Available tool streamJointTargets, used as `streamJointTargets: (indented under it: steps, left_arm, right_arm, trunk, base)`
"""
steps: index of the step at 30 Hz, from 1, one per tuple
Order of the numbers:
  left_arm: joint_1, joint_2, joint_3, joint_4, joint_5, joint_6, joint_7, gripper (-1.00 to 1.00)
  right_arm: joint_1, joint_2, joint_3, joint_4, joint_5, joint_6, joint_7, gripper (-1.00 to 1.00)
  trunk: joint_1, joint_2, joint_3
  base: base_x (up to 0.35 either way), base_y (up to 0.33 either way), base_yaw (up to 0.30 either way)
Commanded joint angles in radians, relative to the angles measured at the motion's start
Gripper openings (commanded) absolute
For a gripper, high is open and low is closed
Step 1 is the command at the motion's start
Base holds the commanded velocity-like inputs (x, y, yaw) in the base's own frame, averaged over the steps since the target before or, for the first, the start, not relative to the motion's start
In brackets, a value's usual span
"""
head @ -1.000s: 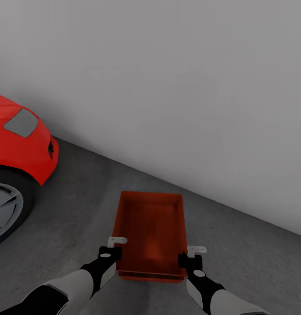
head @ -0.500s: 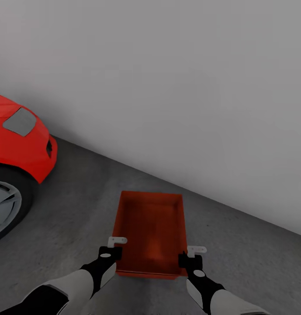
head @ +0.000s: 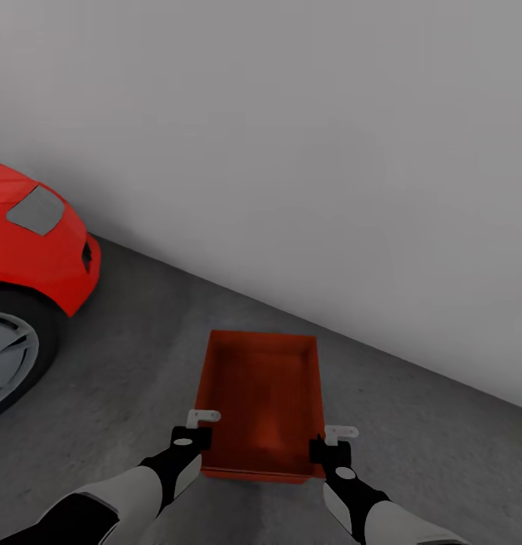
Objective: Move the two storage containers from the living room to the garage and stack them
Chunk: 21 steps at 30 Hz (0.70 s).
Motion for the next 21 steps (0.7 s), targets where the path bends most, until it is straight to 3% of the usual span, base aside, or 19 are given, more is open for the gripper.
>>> streamJointTargets:
  steps: [1,21]
  left_arm:
    - [0.0,-0.001,0.042,0.003,0.019,0.0,0.002,-1.0]
    - [0.0,-0.001,0.042,0.003,0.019,0.0,0.002,-1.0]
  right_arm:
    - [-0.001,0.001,-0.03,-0.003,0.018,-0.006,-0.004,-1.0]
    - [-0.001,0.001,-0.03,-0.003,0.017,-0.006,-0.006,-1.0]
  trunk:
    - [0.0,0.0,-0.001]
    - [0.0,0.0,-0.001]
  base:
    - [0.0,0.0,0.093]
    - [0.0,0.0,0.022]
